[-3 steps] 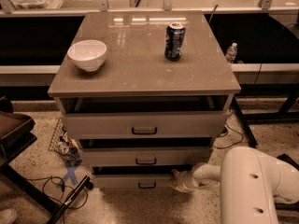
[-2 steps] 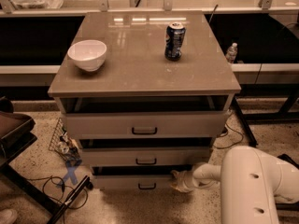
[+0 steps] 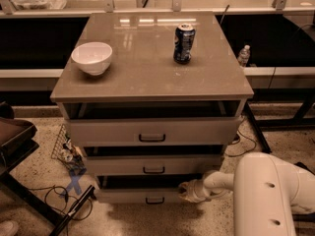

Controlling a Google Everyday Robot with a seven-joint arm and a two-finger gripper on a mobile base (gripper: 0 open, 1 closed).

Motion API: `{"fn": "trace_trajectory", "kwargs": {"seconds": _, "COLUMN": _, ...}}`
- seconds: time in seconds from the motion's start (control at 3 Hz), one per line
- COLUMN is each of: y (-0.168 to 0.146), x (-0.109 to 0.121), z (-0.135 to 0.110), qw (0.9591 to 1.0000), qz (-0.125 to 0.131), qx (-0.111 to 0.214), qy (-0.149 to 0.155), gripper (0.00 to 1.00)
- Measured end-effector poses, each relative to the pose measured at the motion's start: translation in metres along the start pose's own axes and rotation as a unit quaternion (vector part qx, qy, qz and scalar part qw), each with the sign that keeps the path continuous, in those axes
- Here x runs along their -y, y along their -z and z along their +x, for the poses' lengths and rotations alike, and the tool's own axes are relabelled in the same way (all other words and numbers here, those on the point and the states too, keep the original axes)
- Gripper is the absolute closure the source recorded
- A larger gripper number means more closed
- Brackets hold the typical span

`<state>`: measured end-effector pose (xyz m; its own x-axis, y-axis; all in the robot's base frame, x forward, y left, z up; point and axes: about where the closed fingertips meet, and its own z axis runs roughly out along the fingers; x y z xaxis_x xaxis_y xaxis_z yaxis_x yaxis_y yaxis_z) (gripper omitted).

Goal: Open bottom drawer

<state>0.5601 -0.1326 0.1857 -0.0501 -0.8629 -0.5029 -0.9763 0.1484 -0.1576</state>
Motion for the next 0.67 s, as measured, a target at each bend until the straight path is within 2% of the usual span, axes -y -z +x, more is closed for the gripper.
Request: {"fn": "trace_trajectory", "kwargs": {"seconds": 0.67, "y": 0.0036, "x": 0.0006, "z": -0.0020, "qw": 1.0000, "qz": 0.000, "qx": 0.000, "qy": 0.000, "gripper": 1.00}}
